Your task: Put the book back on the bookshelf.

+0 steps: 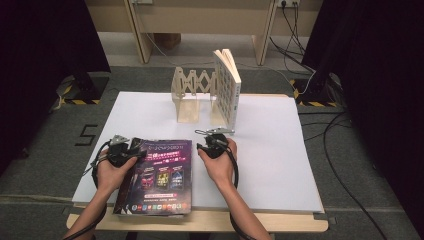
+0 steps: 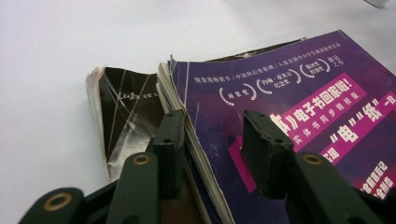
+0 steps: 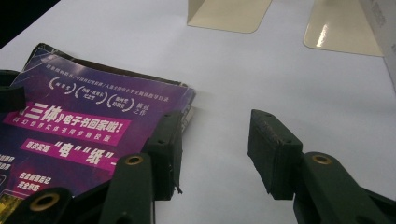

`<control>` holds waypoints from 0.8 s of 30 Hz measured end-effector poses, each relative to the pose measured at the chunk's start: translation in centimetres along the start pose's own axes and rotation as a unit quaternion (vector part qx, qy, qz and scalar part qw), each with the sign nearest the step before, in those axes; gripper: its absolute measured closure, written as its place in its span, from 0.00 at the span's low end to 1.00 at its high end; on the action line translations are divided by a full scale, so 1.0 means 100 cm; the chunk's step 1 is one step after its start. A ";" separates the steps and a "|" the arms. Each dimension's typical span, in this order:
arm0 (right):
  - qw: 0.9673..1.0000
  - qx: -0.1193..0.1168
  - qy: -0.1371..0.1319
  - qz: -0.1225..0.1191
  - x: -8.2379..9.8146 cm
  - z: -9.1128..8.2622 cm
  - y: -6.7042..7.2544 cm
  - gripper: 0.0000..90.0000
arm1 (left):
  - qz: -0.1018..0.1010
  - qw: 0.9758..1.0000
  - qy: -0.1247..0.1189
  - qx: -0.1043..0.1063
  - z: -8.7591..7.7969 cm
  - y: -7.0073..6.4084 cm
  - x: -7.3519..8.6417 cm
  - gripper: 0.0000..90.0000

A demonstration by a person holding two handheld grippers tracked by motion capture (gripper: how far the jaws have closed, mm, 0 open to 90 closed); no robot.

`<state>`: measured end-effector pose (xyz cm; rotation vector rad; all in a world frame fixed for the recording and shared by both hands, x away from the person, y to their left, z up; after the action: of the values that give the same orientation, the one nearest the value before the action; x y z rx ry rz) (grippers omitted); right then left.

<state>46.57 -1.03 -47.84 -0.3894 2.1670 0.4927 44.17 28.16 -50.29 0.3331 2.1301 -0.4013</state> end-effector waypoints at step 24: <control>0.997 -0.033 0.057 0.043 0.012 0.028 0.001 0.60 | 0.020 1.000 0.015 0.019 0.000 -0.021 0.008 0.68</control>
<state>47.70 0.27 -50.36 -0.3706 2.2899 0.6047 42.97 26.35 -50.62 0.4040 2.1446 -0.4159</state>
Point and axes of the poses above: each handheld gripper's, and its own axes: z roughly forward along the jaws, x roughly out of its underside, y roughly to its left, the point moved 4 cm from there along z, roughly forward along the jaws, and after that the axes turned 7 degrees about -y, right-handed, at the moved point
